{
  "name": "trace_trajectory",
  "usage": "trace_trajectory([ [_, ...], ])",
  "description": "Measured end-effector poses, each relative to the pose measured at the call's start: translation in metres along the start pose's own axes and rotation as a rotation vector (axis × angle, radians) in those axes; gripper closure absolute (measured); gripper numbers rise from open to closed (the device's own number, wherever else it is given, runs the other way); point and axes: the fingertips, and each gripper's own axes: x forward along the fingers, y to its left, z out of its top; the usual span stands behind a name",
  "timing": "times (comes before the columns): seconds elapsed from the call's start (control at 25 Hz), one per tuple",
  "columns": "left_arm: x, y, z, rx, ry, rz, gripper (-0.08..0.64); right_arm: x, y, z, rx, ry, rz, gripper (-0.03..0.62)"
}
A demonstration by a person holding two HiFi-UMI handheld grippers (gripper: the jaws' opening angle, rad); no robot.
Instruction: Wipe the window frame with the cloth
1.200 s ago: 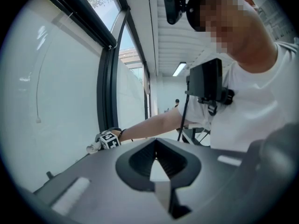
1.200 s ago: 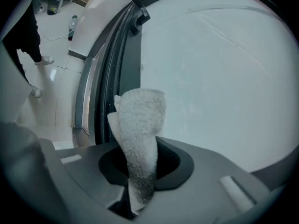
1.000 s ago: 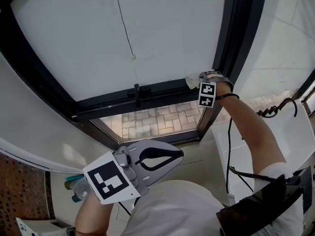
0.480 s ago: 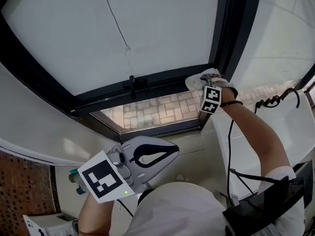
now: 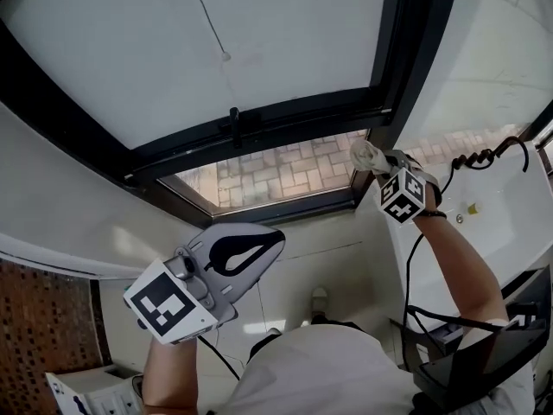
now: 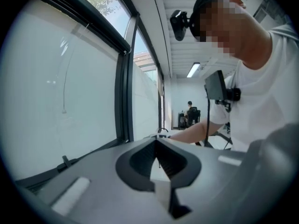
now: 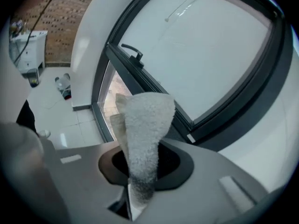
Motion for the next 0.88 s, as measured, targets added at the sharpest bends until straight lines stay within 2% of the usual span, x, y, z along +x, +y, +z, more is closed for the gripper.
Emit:
trace_trajectory([
  [0.2, -0.04, -0.007, -0.007, -0.003, -0.052, 0.063, 0.537, -0.075, 0.031, -0.002, 0.189, -0.032, -0.004, 0.522],
  [0.44, -0.113, -0.037, -0.028, 0.016, -0.04, 0.121, 0.538, -0.166, 0.093, 0.017, 0.37, -0.113, -0.026, 0.522],
  [0.6, -0.162, -0.064, -0.046, 0.03, -0.036, 0.132, 0.538, -0.229, 0.128, 0.038, 0.464, -0.19, -0.055, 0.522],
  [0.88, -0.224, -0.105, -0.075, -0.028, -0.069, 0.143, 0.538, -0.337, 0.195, 0.065, 0.564, -0.279, -0.09, 0.522],
])
